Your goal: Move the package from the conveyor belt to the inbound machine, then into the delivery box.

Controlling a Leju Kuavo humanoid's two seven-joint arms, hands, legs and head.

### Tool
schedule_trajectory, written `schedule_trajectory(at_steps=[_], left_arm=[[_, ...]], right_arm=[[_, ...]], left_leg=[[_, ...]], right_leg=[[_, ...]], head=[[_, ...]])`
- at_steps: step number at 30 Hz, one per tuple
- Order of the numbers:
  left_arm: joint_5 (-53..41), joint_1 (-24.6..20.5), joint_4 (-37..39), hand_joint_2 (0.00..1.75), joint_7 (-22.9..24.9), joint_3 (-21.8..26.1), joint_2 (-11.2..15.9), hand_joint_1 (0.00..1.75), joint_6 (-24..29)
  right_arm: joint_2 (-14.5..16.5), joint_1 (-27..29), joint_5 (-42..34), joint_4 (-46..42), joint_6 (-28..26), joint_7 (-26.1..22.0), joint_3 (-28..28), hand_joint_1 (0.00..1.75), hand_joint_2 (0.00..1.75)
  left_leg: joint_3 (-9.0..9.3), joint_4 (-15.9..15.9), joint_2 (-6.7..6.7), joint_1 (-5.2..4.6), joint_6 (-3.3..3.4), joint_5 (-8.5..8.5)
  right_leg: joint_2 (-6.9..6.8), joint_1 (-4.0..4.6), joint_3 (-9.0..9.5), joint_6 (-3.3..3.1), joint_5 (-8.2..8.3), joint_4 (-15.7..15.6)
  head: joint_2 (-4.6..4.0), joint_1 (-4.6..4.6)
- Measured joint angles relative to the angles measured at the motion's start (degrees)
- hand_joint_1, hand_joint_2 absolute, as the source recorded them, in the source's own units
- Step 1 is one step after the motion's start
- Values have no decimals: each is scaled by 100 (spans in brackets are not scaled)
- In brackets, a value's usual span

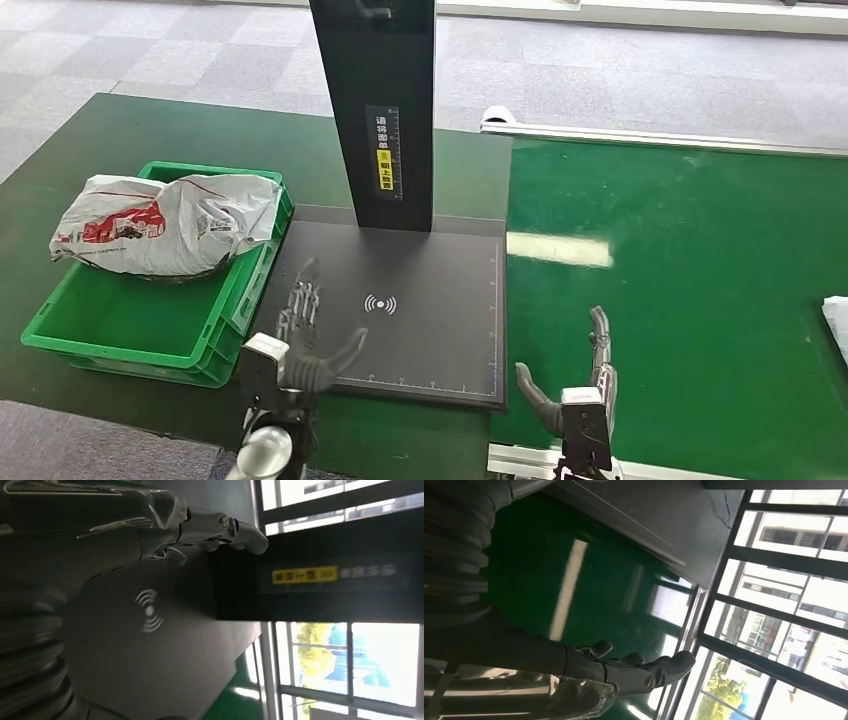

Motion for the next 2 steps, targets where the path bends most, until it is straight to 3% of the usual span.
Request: schedule_trajectory(at_steps=[2], left_arm=[[51, 102, 249, 175, -73, -135, -60, 0, -13]], right_arm=[[14, 34, 4, 160, -45, -21, 36, 0, 175]], left_leg=[[-1, 0, 1, 2, -1, 0]], right_leg=[[1, 2, -2, 0, 0, 0]], head=[[0, -1]])
